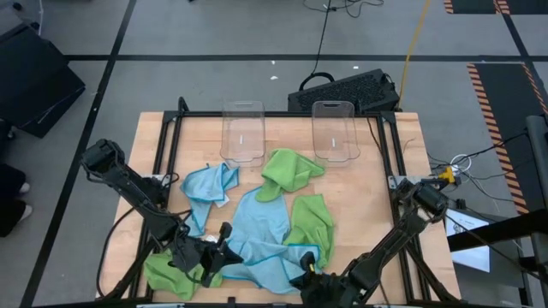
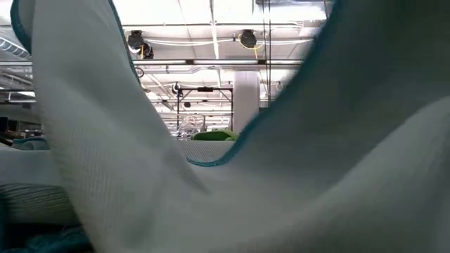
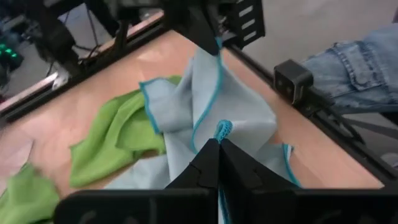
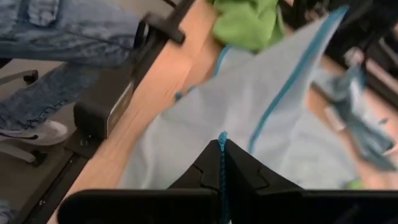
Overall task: Fold microfiber towels
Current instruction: Fold the right blue microfiber towel
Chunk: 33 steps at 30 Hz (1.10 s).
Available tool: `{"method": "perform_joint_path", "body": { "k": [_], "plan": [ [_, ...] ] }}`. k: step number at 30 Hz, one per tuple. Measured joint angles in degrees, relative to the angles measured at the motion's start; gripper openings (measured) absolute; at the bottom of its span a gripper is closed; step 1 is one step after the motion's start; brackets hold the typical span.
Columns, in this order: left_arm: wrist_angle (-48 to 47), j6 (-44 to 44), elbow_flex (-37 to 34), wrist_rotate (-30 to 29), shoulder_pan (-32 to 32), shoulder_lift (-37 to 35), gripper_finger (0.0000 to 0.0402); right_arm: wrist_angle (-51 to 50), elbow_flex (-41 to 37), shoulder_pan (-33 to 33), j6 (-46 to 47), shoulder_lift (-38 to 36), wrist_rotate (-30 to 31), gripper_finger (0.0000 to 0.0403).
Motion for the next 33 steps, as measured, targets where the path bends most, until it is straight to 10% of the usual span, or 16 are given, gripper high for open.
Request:
{"method": "perform_joint_path", "body": {
  "k": [14,33],
  "plan": [
    [-4.92,-2.86,0.02,3.05,-0.05,4.9,0.0006,1.44,-5.17,-2.69,-6.88,-11.62,-15.24,0.0001],
    [-14.76,-15.34,0.04,1.77,-6.02,4.94,0.0017,6.17,-8.15,-0.7,-9.2,-16.42,-7.51,0.0002]
  ]
}}
